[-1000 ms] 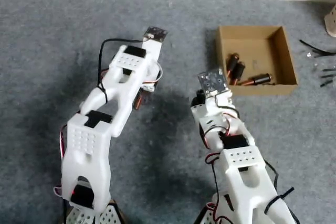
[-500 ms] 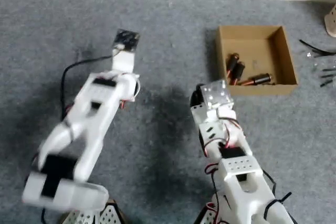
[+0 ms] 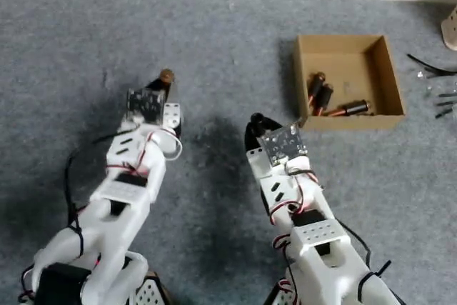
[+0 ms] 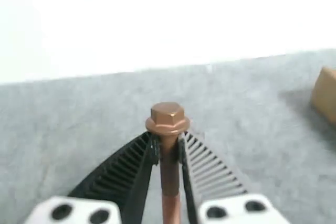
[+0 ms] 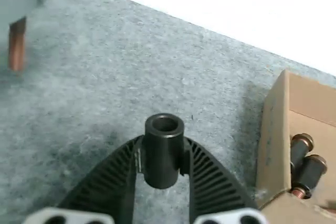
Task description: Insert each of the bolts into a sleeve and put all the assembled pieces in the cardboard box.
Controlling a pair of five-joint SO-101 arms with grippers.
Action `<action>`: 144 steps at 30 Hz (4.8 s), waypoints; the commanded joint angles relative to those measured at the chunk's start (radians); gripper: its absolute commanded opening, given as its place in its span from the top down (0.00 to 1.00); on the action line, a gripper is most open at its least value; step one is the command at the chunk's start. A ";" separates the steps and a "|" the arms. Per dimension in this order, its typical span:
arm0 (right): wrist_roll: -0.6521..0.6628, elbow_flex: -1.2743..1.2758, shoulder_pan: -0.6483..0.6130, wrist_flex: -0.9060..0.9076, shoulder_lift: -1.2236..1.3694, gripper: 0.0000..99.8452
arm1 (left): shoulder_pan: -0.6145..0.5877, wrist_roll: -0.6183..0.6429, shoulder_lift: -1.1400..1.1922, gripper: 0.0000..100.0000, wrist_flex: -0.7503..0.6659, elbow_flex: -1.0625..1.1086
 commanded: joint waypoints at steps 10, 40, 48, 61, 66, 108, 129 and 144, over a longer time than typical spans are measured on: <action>-0.006 -0.007 -0.012 -0.042 -0.030 0.99 | 0.079 0.003 -0.446 0.99 -0.462 0.317; 0.012 0.041 -0.073 -0.079 -0.041 0.99 | 0.397 0.152 -1.047 0.99 0.416 0.246; 0.288 0.173 -0.105 -0.374 -0.039 0.99 | 0.447 0.152 -1.049 0.99 0.342 0.292; 0.293 0.177 -0.113 -0.377 -0.039 0.99 | 0.357 0.153 -1.046 0.99 0.101 0.372; 0.293 0.177 -0.113 -0.378 -0.041 0.99 | 0.375 0.153 -1.038 0.99 0.038 0.395; 0.292 0.278 -0.309 -0.555 -0.041 0.99 | 0.288 0.146 -1.047 0.99 0.160 0.395; 0.292 0.278 -0.282 -0.550 -0.031 0.99 | 0.294 0.150 -1.049 0.99 0.028 0.395; 0.290 0.278 -0.234 -0.550 -0.039 0.99 | 0.341 0.152 -1.049 0.99 0.140 0.397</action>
